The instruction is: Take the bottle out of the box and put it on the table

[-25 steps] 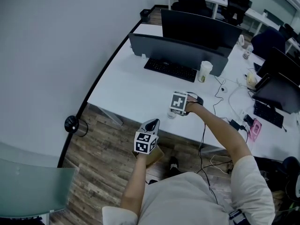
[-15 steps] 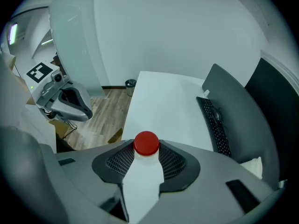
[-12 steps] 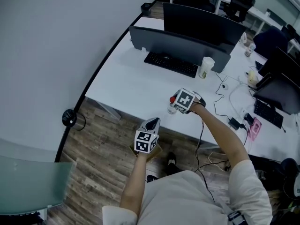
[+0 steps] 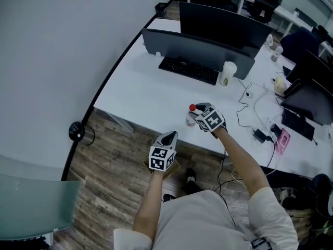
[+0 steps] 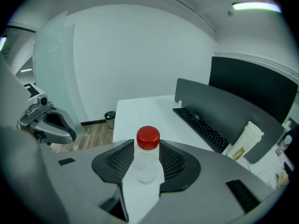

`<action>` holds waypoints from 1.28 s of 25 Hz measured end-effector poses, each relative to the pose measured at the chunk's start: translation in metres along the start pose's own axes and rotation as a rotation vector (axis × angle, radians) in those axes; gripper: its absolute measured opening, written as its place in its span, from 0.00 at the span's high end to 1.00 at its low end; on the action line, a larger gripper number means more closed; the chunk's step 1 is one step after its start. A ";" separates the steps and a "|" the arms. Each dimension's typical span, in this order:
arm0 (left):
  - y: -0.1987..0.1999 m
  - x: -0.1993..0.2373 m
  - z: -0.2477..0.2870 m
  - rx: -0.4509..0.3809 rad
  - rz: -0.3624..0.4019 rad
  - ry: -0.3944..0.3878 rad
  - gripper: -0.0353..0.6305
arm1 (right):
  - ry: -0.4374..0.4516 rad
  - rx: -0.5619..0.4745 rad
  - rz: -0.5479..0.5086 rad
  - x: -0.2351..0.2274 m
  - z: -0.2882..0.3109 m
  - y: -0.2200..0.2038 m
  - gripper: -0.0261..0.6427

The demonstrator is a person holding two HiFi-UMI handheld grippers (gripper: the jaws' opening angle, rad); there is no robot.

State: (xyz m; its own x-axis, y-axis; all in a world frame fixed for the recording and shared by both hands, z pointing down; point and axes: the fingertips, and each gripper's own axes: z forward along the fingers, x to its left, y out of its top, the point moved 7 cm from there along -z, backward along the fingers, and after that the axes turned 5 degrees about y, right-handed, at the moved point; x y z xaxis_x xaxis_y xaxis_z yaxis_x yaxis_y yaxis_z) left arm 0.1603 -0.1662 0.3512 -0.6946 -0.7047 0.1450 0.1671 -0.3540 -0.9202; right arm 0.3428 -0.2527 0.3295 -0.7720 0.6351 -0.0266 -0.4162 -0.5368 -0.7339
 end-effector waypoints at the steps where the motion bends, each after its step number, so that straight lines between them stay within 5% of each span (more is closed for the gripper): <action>1: 0.000 -0.001 0.001 -0.002 -0.001 -0.001 0.92 | -0.018 -0.023 0.022 -0.001 -0.001 -0.002 0.67; 20: -0.003 -0.004 -0.008 -0.008 -0.019 0.003 0.93 | -0.127 -0.152 0.149 0.005 -0.014 -0.021 0.61; 32: -0.010 -0.011 -0.031 -0.038 -0.074 -0.001 0.93 | -0.166 -0.232 0.273 0.058 -0.046 -0.058 0.61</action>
State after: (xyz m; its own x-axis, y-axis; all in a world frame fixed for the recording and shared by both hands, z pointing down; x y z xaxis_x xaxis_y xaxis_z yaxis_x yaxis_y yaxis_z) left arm 0.1440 -0.1358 0.3478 -0.7035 -0.6778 0.2137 0.0884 -0.3818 -0.9200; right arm 0.3441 -0.1591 0.3398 -0.9146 0.3771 -0.1460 -0.0796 -0.5218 -0.8493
